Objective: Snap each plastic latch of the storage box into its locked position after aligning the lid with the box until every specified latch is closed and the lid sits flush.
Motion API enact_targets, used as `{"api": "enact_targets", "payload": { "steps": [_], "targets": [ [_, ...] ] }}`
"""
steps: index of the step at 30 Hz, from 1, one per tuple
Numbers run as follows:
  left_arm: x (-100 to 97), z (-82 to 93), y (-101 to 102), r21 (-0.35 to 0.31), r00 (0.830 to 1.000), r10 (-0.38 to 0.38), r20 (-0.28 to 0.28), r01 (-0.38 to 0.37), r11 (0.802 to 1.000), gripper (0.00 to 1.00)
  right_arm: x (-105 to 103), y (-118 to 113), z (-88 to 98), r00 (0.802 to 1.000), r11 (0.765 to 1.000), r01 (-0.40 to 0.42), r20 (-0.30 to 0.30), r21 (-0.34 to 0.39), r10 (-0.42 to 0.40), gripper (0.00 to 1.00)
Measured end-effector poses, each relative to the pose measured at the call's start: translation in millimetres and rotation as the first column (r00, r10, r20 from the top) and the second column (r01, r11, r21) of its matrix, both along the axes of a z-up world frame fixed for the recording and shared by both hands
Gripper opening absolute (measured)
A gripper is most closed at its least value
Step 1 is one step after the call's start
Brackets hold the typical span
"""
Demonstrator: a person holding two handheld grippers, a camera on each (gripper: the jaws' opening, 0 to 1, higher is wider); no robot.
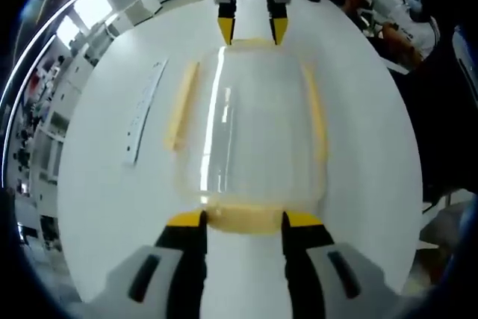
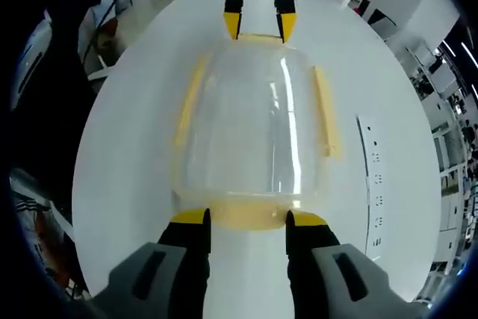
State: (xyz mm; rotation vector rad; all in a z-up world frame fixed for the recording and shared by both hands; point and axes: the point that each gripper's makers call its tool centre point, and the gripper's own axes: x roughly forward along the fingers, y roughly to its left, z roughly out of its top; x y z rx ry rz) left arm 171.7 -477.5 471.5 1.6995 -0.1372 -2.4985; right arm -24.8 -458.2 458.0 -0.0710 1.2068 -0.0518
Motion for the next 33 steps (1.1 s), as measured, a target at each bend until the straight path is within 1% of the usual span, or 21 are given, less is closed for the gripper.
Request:
{"api": "enact_targets", "payload": {
  "steps": [2, 6, 12, 14, 15, 17, 20, 24, 29, 33],
  "targets": [
    [0.1, 2.8, -3.6, 0.001, 1.0, -0.005, 0.003, 0.005, 1.0, 0.38, 0.1, -1.1, 1.9, 1.0, 1.0, 0.005, 0.002, -0.001, -0.005, 0.39],
    [0.8, 4.1, -2.5, 0.007, 1.0, -0.004, 0.009, 0.004, 1.0, 0.38, 0.7, -0.9, 2.2, 1.0, 1.0, 0.003, -0.003, 0.003, -0.003, 0.39],
    [2.2, 7.4, -3.0, 0.008, 1.0, 0.002, -0.004, -0.002, 1.0, 0.38, 1.5, -2.7, 4.5, 1.0, 1.0, -0.002, -0.012, 0.001, 0.002, 0.39],
    [7.0, 7.3, -4.9, 0.001, 1.0, 0.005, 0.014, -0.005, 1.0, 0.38, 6.9, -2.4, 7.9, 1.0, 1.0, 0.0, 0.006, 0.004, 0.0, 0.39],
    [8.0, 7.6, -4.9, 0.002, 1.0, 0.006, 0.015, -0.006, 1.0, 0.38, 7.7, -2.8, 7.5, 1.0, 1.0, -0.001, 0.004, 0.004, 0.001, 0.39],
    [7.2, 7.0, -3.4, 0.006, 1.0, 0.009, 0.008, -0.009, 1.0, 0.38, 7.0, -4.2, 4.2, 1.0, 1.0, -0.01, -0.017, -0.001, 0.01, 0.39],
    [8.9, 4.8, -2.9, 0.014, 1.0, 0.012, 0.015, -0.012, 1.0, 0.38, 7.9, -3.8, 4.3, 1.0, 1.0, -0.012, -0.011, 0.009, 0.012, 0.39],
    [10.3, 3.2, -4.8, 0.015, 1.0, 0.013, 0.01, -0.014, 1.0, 0.38, 9.3, -5.6, 4.5, 1.0, 1.0, -0.013, -0.005, 0.009, 0.013, 0.39],
    [10.5, -1.1, -5.9, 0.026, 1.0, 0.017, 0.011, -0.017, 1.0, 0.38, 9.1, -5.5, 1.6, 1.0, 1.0, -0.014, -0.015, 0.02, 0.014, 0.39],
    [10.0, -1.6, -6.1, 0.033, 1.0, 0.022, 0.001, -0.022, 0.999, 0.38, 8.0, -7.8, -0.8, 1.0, 1.0, -0.015, -0.024, 0.019, 0.015, 0.39]
  ]
}}
